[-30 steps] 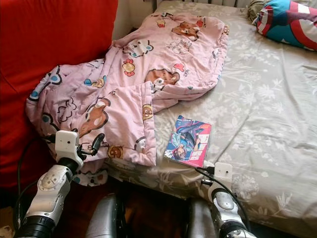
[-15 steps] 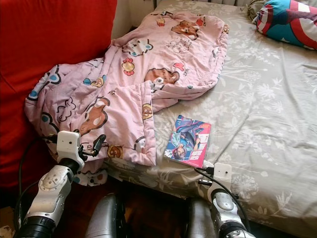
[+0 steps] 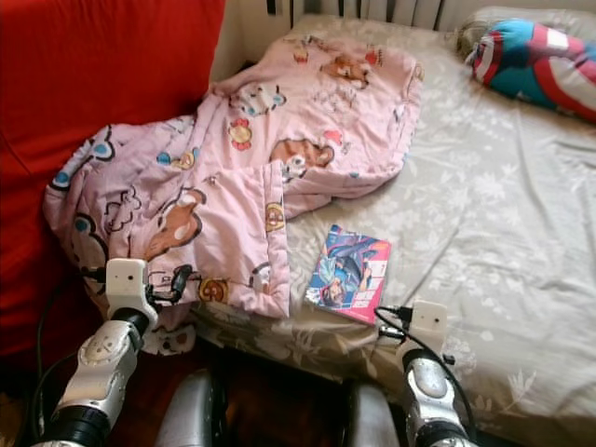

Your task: Clean up the room

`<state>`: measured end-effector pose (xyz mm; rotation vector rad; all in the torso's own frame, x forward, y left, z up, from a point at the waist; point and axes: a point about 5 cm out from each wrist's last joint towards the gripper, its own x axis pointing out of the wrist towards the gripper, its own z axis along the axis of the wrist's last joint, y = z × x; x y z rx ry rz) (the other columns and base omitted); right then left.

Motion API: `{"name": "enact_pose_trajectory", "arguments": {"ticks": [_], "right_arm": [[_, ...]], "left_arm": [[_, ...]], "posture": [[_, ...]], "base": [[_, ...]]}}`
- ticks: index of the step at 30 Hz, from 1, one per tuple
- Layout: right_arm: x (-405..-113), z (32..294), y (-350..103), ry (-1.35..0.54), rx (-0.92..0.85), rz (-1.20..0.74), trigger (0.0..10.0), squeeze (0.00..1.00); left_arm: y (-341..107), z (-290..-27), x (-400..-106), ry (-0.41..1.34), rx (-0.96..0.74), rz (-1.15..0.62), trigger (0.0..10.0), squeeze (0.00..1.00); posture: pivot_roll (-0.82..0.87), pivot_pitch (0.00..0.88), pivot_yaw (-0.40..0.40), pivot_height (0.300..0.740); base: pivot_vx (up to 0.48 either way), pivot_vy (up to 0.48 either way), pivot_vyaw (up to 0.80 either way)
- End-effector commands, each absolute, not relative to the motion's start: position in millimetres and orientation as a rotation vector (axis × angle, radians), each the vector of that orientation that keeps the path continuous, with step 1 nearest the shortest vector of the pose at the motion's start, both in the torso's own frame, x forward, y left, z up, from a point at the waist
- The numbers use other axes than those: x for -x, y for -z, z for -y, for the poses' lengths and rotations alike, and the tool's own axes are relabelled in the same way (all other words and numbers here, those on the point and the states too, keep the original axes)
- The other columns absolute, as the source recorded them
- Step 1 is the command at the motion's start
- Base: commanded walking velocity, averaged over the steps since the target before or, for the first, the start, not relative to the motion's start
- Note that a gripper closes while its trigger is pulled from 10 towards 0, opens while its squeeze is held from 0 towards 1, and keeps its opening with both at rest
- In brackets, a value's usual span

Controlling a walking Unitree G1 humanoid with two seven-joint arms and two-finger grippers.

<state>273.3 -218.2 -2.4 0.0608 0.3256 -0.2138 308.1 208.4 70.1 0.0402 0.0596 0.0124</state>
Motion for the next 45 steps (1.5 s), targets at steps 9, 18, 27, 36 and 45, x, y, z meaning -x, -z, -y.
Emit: {"name": "enact_pose_trajectory", "arguments": {"ticks": [9,18,27,36,45], "right_arm": [[-268.6,220.1,-8.8,0.199,-0.056,-0.172,10.0,0.0],[-268.6,217.6,-13.6,0.165,-0.075,-0.118,10.0,0.0],[-260.1,228.2,0.5,0.192,-0.081,-0.229,10.0,0.0],[-244.7,251.0,15.4,0.291,-0.101,-0.365,10.0,0.0],[-216.1,242.6,48.4,0.251,-0.066,-0.637,10.0,0.0]], "left_arm": [[-47.4,-225.0,-298.7,-0.112,0.011,-0.139,10.0,0.0],[-27.2,-241.1,-289.2,-0.162,0.087,-0.25,10.0,0.0],[-3.9,-222.6,-282.9,-0.091,0.108,-0.387,10.0,0.0],[15.5,-208.8,-272.8,-0.082,0.093,-0.518,10.0,0.0],[42.0,-196.9,-247.9,-0.089,0.068,-0.689,10.0,0.0]], "posture": [[-0.04,0.0,-0.021,0.589],[-0.07,0.0,0.006,0.594],[-0.07,0.0,0.002,0.654],[-0.08,0.0,-0.037,0.704],[-0.05,0.0,-0.071,0.74]], "base": [[0.0,0.0,0.0],[0.0,0.0,0.0],[0.0,0.0,0.0],[0.0,0.0,0.0],[0.0,0.0,0.0]]}}
